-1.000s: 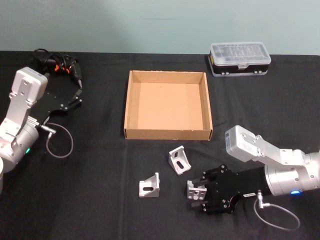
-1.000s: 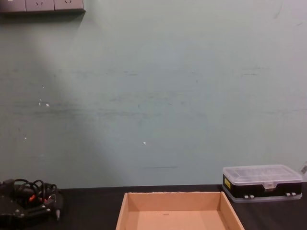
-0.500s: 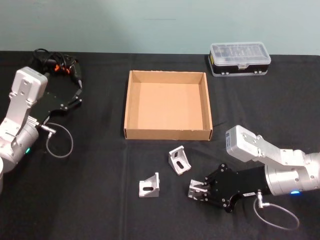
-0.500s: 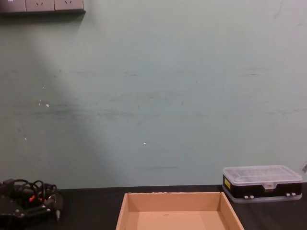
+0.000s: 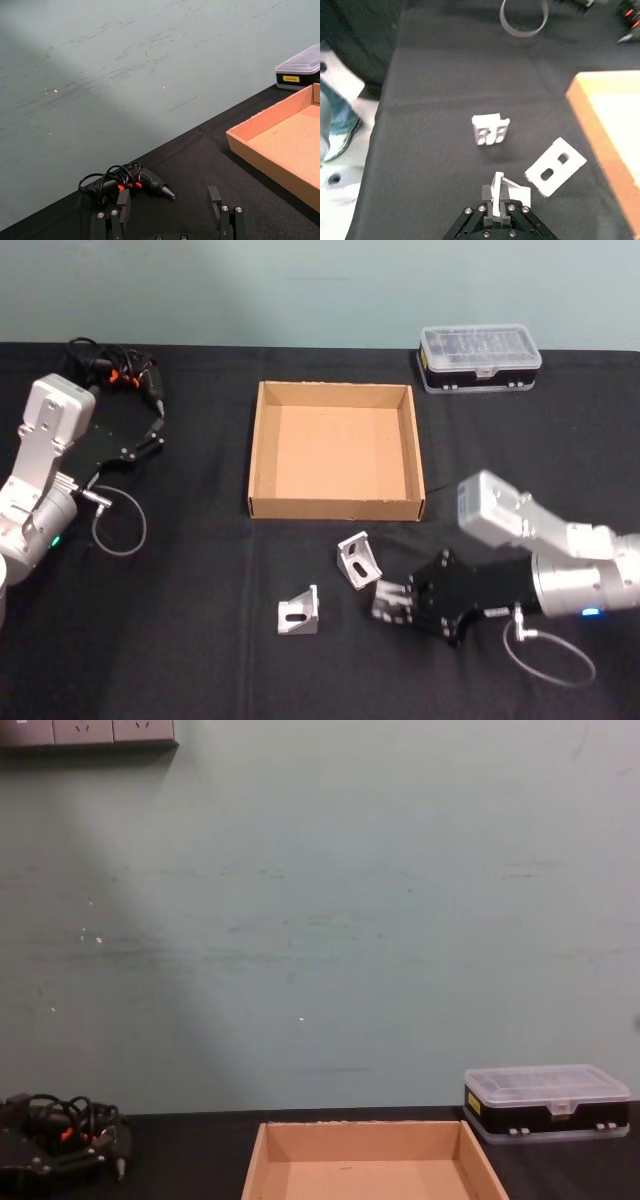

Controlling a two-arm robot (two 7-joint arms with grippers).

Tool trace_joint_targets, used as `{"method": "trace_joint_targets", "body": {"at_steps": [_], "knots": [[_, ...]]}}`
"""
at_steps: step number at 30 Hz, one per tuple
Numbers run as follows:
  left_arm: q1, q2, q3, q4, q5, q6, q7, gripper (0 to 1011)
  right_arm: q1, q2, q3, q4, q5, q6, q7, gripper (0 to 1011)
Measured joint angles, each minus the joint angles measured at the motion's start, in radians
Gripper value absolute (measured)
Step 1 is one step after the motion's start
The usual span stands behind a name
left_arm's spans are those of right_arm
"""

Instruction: Use one hand to pick up the angle iron from the table and place it into the box.

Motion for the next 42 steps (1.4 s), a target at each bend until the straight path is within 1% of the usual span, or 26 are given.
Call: {"method": "trace_joint_targets", "body": {"at_steps": [1,2,3,7,8,9,10,12,13,14,15,16,17,19,20,22,23,24,26,28,29,30,33,34,40,42], "knots": [[0.0,0.0,0.0,0.0,0.0,0.0,0.0,1000,-0.001,-0.002,0.022,-0.01,0.023,-0.002,-0.009,86],[0.0,0.0,0.0,0.0,0.0,0.0,0.0,1000,-0.001,-0.003,0.03,-0.014,0.033,-0.004,-0.014,86],[0.0,0.0,0.0,0.0,0.0,0.0,0.0,1000,-0.001,-0.006,0.049,-0.021,0.054,-0.007,-0.024,86],[0.0,0.0,0.0,0.0,0.0,0.0,0.0,1000,0.006,-0.021,0.088,-0.026,0.09,-0.013,-0.055,86],[0.0,0.0,0.0,0.0,0.0,0.0,0.0,1000,0.012,-0.032,0.104,-0.025,0.102,-0.015,-0.074,86],[0.0,0.0,0.0,0.0,0.0,0.0,0.0,1000,0.017,-0.039,0.113,-0.022,0.105,-0.017,-0.085,86],[0.0,0.0,0.0,0.0,0.0,0.0,0.0,1000,0.027,-0.056,0.126,-0.01,0.106,-0.02,-0.112,86],[0.0,0.0,0.0,0.0,0.0,0.0,0.0,1000,0.038,-0.078,0.139,0.005,0.104,-0.023,-0.143,86],[0.0,0.0,0.0,0.0,0.0,0.0,0.0,1000,0.051,-0.101,0.147,0.027,0.098,-0.024,-0.173,86],[0.0,0.0,0.0,0.0,0.0,0.0,0.0,1000,0.051,-0.101,0.147,0.027,0.098,-0.024,-0.173,86],[0.0,0.0,0.0,0.0,0.0,0.0,0.0,1000,0.069,-0.132,0.153,0.058,0.085,-0.024,-0.205,86],[0.0,0.0,0.0,0.0,0.0,0.0,0.0,1000,0.075,-0.142,0.154,0.069,0.08,-0.024,-0.214,86],[0.0,0.0,0.0,0.0,0.0,0.0,0.0,1000,0.093,-0.169,0.155,0.1,0.065,-0.025,-0.233,86],[0.0,0.0,0.0,0.0,0.0,0.0,0.0,1000,0.111,-0.193,0.155,0.133,0.052,-0.027,-0.244,86],[0.0,0.0,0.0,0.0,0.0,0.0,0.0,1000,0.128,-0.215,0.151,0.164,0.038,-0.03,-0.249,86],[0.0,0.0,0.0,0.0,0.0,0.0,0.0,1000,0.146,-0.237,0.144,0.197,0.022,-0.032,-0.251,86],[0.0,0.0,0.0,0.0,0.0,0.0,0.0,1000,0.162,-0.253,0.136,0.225,0.008,-0.033,-0.251,87],[0.0,0.0,0.0,0.0,0.0,0.0,0.0,1000,0.162,-0.253,0.136,0.225,0.008,-0.033,-0.251,87],[0.0,0.0,0.0,0.0,0.0,0.0,0.0,1000,0.192,-0.289,0.117,0.288,-0.022,-0.04,-0.245,86],[0.0,0.0,0.0,0.0,0.0,0.0,0.0,1000,0.206,-0.306,0.106,0.32,-0.036,-0.043,-0.24,86],[0.0,0.0,0.0,0.0,0.0,0.0,0.0,1000,0.219,-0.322,0.096,0.355,-0.05,-0.046,-0.234,86],[0.0,0.0,0.0,0.0,0.0,0.0,0.0,1000,0.219,-0.322,0.096,0.355,-0.05,-0.046,-0.234,86],[0.0,0.0,0.0,0.0,0.0,0.0,0.0,1000,0.247,-0.363,0.076,0.439,-0.078,-0.053,-0.22,86],[0.0,0.0,0.0,0.0,0.0,0.0,0.0,1000,0.251,-0.37,0.073,0.453,-0.083,-0.054,-0.218,86],[0.0,0.0,0.0,0.0,0.0,0.0,0.0,1000,0.273,-0.405,0.059,0.53,-0.113,-0.06,-0.202,86],[0.0,0.0,0.0,0.0,0.0,0.0,0.0,1000,0.275,-0.41,0.057,0.539,-0.119,-0.06,-0.197,86]]}}
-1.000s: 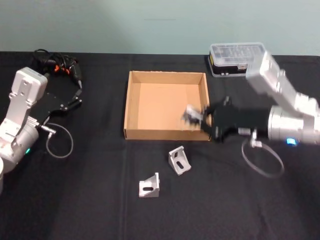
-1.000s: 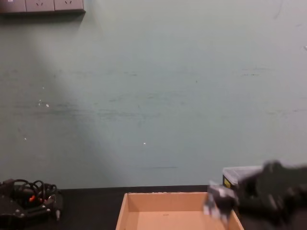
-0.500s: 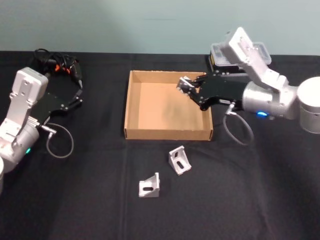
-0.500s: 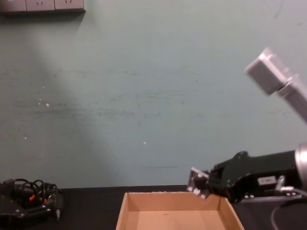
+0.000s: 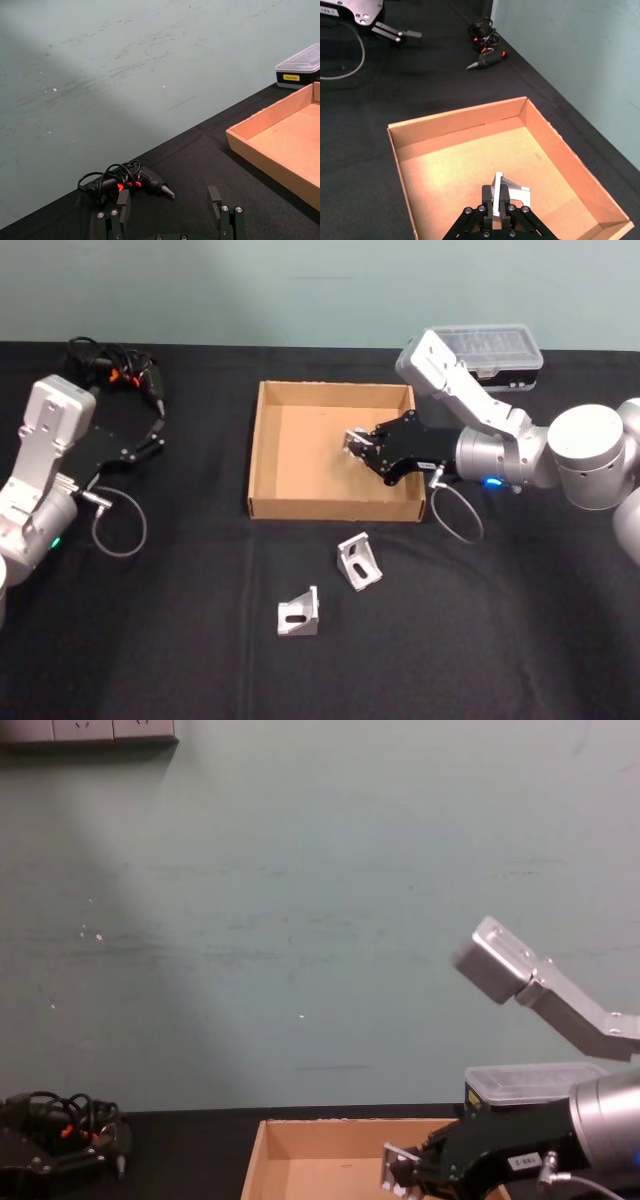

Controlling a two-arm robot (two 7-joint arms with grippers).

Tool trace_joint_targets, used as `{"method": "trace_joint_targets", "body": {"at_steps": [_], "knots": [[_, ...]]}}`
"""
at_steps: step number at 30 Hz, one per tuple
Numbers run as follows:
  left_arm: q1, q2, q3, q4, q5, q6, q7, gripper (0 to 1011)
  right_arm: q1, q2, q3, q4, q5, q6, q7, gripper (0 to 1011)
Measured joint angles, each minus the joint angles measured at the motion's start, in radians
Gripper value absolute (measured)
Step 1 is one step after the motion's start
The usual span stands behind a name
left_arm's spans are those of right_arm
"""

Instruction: Use one hand to pick up the angle iron from the table and place it into the box.

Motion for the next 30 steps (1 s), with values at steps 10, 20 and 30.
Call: {"method": "trace_joint_targets", "body": {"at_steps": [10,20,30], "knots": [[0.0,0.0,0.0,0.0,0.0,0.0,0.0,1000,0.002,-0.005,0.003,0.013,-0.017,0.002,0.021,250],[0.0,0.0,0.0,0.0,0.0,0.0,0.0,1000,-0.043,0.036,0.06,-0.089,0.009,0.012,0.006,605],[0.0,0.0,0.0,0.0,0.0,0.0,0.0,1000,-0.151,0.137,0.17,-0.304,0.142,-0.027,0.017,874]]}}
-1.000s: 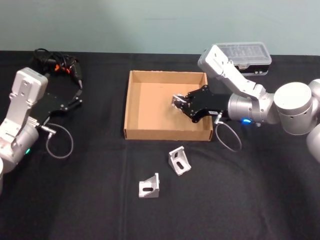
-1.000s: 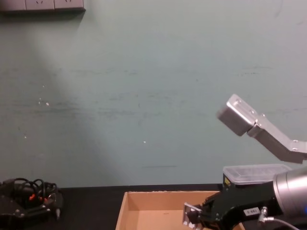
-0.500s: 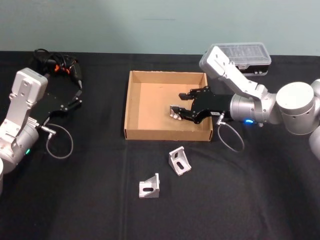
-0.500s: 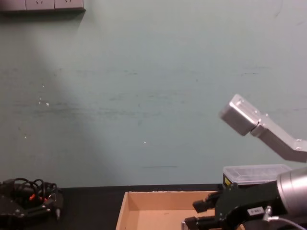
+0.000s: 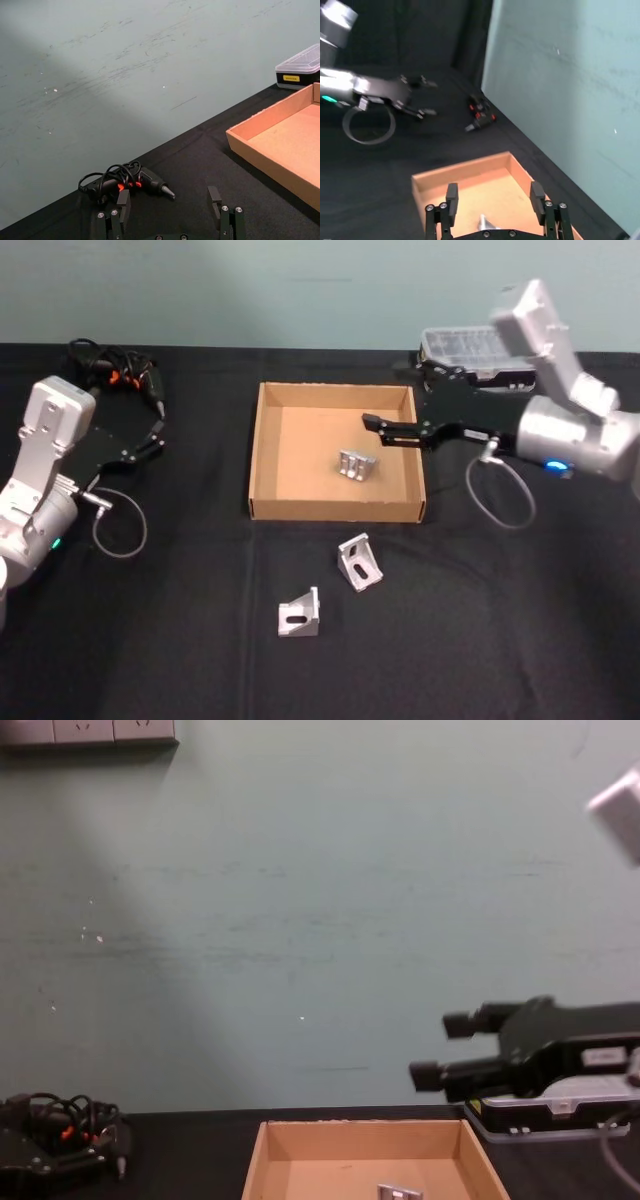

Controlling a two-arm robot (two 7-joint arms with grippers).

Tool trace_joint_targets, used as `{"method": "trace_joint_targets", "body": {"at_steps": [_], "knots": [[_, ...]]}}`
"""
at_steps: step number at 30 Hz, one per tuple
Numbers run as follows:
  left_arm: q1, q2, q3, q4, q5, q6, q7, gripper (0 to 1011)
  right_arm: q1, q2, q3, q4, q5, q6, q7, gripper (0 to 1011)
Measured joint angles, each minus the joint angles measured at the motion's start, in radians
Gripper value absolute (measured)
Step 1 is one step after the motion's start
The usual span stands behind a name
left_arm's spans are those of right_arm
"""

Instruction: Use one hand to pick up the angle iron from the table and place it into the box.

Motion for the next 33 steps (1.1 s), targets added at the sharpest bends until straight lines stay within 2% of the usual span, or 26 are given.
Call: {"method": "trace_joint_targets", "body": {"at_steps": [4,6,7,10,14,17,24,33], "knots": [[0.0,0.0,0.0,0.0,0.0,0.0,0.0,1000,-0.051,0.058,0.025,-0.088,0.066,-0.014,0.04,997],[0.0,0.0,0.0,0.0,0.0,0.0,0.0,1000,-0.072,0.088,0.027,-0.129,0.094,-0.015,0.071,1004],[0.0,0.0,0.0,0.0,0.0,0.0,0.0,1000,-0.072,0.088,0.027,-0.129,0.094,-0.015,0.071,1004],[0.0,0.0,0.0,0.0,0.0,0.0,0.0,1000,-0.098,0.132,0.019,-0.182,0.122,-0.017,0.116,1004],[0.0,0.0,0.0,0.0,0.0,0.0,0.0,1000,-0.114,0.161,0.007,-0.212,0.14,-0.017,0.146,1004],[0.0,0.0,0.0,0.0,0.0,0.0,0.0,1000,-0.128,0.187,-0.017,-0.234,0.152,-0.015,0.179,1004],[0.0,0.0,0.0,0.0,0.0,0.0,0.0,1000,-0.134,0.202,-0.076,-0.244,0.148,-0.01,0.213,1004],[0.0,0.0,0.0,0.0,0.0,0.0,0.0,1000,-0.123,0.19,-0.157,-0.228,0.114,-0.001,0.232,1004]]}}
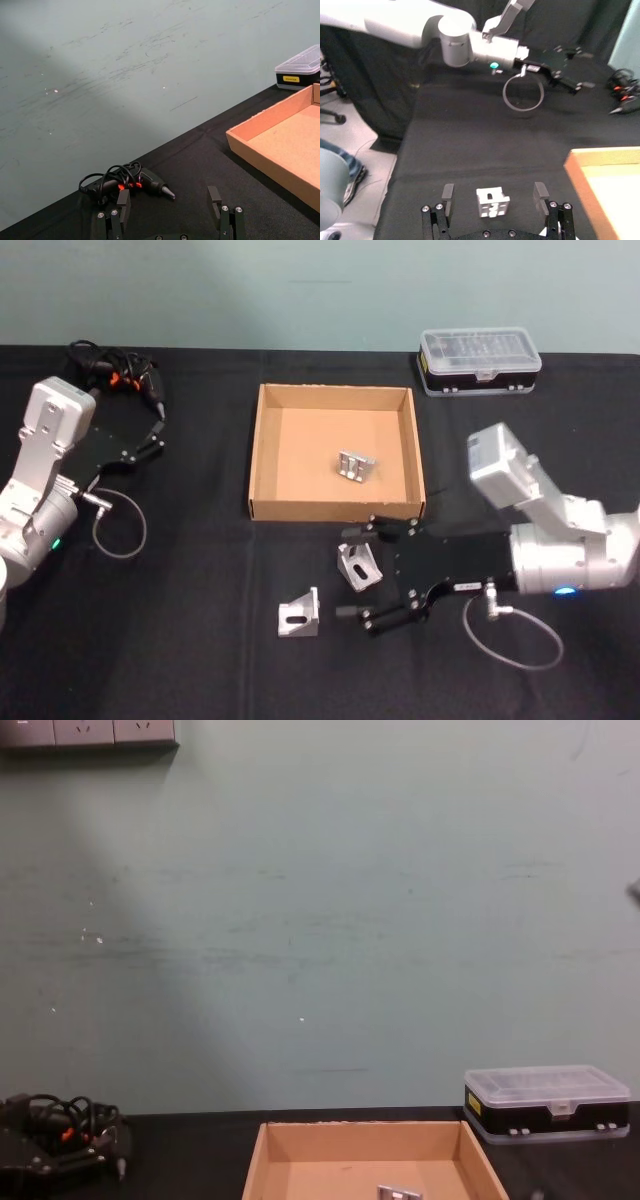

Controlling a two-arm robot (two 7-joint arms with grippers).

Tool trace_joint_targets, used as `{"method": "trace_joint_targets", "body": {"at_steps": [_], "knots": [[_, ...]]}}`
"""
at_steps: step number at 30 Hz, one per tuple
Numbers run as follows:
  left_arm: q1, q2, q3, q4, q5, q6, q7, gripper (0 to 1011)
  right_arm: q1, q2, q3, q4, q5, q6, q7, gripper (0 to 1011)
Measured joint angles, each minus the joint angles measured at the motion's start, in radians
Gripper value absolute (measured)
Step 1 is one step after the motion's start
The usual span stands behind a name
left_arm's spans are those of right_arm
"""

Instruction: Use one hand to pick up the angle iron from the table and place it into the box.

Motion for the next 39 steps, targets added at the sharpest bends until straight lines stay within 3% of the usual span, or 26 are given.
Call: {"method": "trace_joint_targets", "body": {"at_steps": [3,14,21,39], "knots": [[0.0,0.0,0.0,0.0,0.0,0.0,0.0,1000,0.012,-0.014,-0.036,0.017,-0.022,0.0,0.001,1004],[0.0,0.0,0.0,0.0,0.0,0.0,0.0,1000,0.06,-0.057,-0.116,0.073,-0.099,0.016,-0.026,1004],[0.0,0.0,0.0,0.0,0.0,0.0,0.0,1000,0.076,-0.084,-0.139,0.104,-0.124,0.035,-0.043,1004],[0.0,0.0,0.0,0.0,0.0,0.0,0.0,1000,0.105,-0.138,-0.172,0.161,-0.135,0.055,-0.046,1004]]}}
